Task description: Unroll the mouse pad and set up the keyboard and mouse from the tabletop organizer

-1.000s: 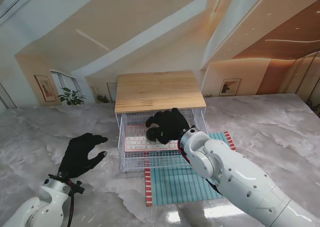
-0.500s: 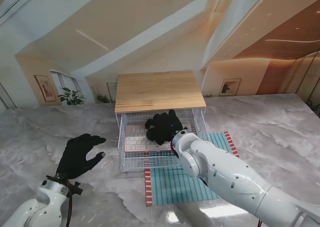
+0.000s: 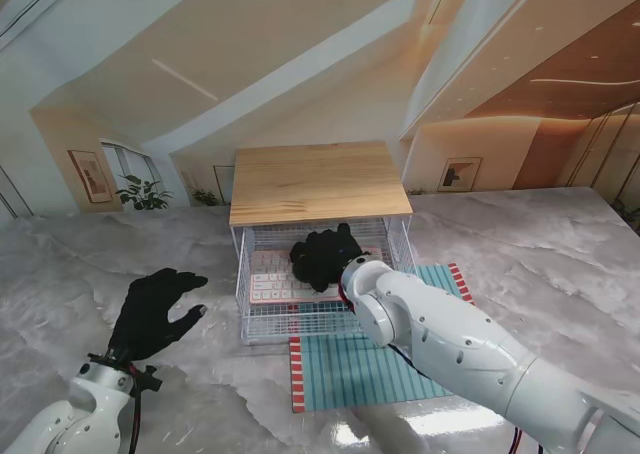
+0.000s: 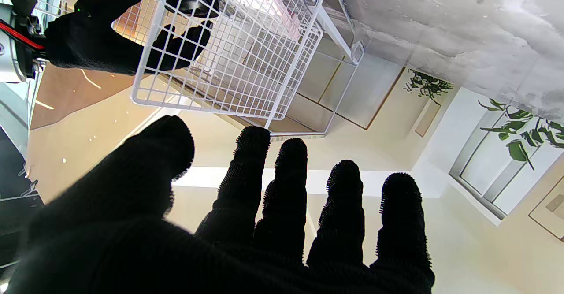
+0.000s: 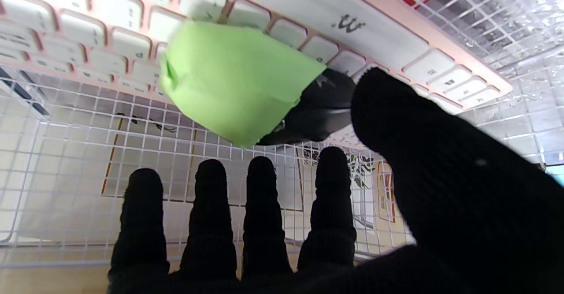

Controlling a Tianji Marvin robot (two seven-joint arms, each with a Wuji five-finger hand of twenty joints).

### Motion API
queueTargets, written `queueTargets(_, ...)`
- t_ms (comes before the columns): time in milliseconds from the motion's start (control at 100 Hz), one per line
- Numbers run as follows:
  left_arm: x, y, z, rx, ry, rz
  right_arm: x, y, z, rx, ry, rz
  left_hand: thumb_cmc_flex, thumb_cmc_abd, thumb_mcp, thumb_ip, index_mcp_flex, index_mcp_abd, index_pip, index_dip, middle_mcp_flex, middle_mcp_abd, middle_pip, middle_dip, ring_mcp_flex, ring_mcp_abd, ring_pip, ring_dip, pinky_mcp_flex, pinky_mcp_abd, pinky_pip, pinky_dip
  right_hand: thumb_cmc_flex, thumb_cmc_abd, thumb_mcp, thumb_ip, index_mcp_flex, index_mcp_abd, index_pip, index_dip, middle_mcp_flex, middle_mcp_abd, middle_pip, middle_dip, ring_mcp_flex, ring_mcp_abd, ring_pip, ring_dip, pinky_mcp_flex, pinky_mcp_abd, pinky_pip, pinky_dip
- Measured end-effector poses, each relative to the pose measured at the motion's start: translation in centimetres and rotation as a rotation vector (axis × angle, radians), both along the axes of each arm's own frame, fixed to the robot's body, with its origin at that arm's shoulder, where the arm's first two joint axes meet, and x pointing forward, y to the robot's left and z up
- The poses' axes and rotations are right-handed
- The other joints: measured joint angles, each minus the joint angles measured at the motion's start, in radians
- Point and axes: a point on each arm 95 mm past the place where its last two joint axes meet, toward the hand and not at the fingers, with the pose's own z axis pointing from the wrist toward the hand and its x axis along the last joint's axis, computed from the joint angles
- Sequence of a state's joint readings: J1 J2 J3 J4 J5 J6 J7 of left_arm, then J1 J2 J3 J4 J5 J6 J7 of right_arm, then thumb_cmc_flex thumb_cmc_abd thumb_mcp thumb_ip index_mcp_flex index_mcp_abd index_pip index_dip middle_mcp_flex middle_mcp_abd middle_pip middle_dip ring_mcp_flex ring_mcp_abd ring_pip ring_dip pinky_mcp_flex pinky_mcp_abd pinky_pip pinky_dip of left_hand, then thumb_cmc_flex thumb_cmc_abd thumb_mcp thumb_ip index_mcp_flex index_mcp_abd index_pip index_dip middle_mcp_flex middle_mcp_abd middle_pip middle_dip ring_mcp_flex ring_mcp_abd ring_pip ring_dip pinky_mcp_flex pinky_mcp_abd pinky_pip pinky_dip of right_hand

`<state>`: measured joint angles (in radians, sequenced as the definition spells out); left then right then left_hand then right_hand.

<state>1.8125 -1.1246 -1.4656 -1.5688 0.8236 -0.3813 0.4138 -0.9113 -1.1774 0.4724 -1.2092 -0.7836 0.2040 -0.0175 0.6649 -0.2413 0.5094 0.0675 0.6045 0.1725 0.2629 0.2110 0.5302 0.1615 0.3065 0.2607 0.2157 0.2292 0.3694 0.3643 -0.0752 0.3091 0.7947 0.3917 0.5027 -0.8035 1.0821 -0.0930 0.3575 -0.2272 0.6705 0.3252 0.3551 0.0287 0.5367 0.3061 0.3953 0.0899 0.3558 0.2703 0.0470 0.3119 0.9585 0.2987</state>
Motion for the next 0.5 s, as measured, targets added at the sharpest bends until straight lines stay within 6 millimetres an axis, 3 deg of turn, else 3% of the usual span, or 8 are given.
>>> queueTargets(320, 0.1, 0.0, 0.0, -0.001, 0.0, 0.001, 0.6, -0.5, -0.3, -0.052, 0.079, -0.006, 0.0, 0.0, 0.0, 0.0, 0.0, 0.0, 0.0, 0.0, 0.0, 0.0, 0.0, 0.0, 0.0, 0.0, 0.0, 0.0, 0.0, 0.0, 0.0, 0.0, 0.026, 0.0, -0.002, 0.0, -0.108, -0.05, -0.017, 0.008, -0.124, -0.048, 0.055, -0.002, -0.01, -0.006, 0.002, -0.008, 0.015, 0.037, 0.0, -0.001)
queueTargets(500, 0.2, 0.2, -0.1, 0.0, 0.001, 0.001, 1.2, -0.5, -0.3, -0.07, 0.091, -0.011, 0.0, 0.0, 0.0, 0.0, 0.0, 0.0, 0.0, 0.0, 0.0, 0.0, 0.0, 0.0, 0.0, 0.0, 0.0, 0.0, 0.0, 0.0, 0.0, 0.0, 0.025, 0.0, -0.002, 0.0, -0.129, -0.101, -0.018, 0.028, -0.143, -0.049, 0.069, -0.001, -0.01, -0.013, 0.047, 0.011, 0.049, 0.04, 0.008, -0.001)
